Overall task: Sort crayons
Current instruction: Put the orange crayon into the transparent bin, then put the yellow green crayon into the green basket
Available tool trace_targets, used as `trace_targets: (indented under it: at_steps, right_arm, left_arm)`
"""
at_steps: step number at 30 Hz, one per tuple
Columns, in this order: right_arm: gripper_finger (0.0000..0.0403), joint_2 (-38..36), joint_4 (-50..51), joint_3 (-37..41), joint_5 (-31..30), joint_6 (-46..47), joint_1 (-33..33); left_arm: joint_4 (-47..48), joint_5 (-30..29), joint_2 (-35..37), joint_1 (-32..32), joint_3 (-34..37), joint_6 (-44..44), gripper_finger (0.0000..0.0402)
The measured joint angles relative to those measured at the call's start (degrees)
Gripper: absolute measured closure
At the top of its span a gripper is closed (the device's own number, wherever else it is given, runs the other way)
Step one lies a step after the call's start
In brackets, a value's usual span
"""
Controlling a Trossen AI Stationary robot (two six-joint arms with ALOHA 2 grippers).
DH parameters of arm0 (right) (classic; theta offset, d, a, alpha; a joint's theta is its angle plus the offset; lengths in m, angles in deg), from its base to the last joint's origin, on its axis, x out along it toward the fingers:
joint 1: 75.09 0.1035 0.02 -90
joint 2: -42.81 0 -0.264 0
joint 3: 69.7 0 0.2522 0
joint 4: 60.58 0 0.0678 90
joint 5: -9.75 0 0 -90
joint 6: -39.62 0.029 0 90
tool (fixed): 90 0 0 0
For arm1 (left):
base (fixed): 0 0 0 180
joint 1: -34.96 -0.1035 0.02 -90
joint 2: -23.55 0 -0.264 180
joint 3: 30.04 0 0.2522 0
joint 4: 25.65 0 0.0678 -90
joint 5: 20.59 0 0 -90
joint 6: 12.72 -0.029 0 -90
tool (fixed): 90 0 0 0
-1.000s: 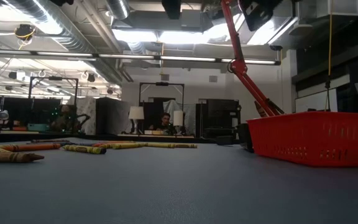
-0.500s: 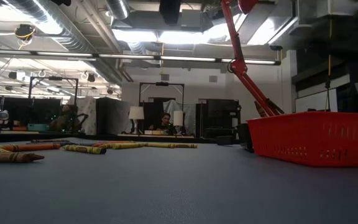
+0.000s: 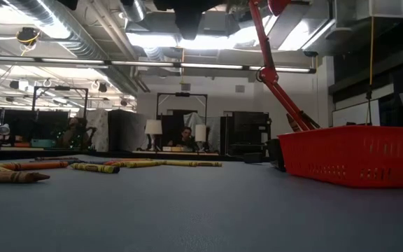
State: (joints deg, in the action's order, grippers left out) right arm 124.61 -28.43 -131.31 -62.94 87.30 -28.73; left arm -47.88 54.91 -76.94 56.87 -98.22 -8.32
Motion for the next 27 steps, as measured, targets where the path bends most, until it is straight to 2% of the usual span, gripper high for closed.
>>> trace_targets:
  at_steps: [5, 10, 18, 23, 27]
  right_arm:
    - [0.0341, 0.0, 3.9, 0.0, -3.2, 4.9, 0.6]
    - [0.0307, 0.0, 5.2, 0.0, -3.4, 7.6, 0.5]
    - [0.0247, 0.0, 5.8, 0.0, -3.4, 7.4, 0.5]
    - [0.0241, 0.0, 5.8, 0.0, -3.4, 7.4, 0.5]
    - [0.0243, 0.0, 5.7, 0.0, -4.7, 7.5, 0.5]
  left_arm:
    - [1.5, -0.6, 0.0, 0.0, 0.0, 0.0, 0.0393]
    - [4.2, -0.8, 0.0, -0.1, 0.0, 0.0, 0.0390]
    - [9.6, -0.8, 0.0, -1.5, 0.0, 6.0, 0.0338]
    - [16.3, -0.8, 1.6, -3.0, 0.0, 6.1, 0.0324]
    - [27.4, -0.9, 5.7, -4.3, 0.0, 6.2, 0.0323]
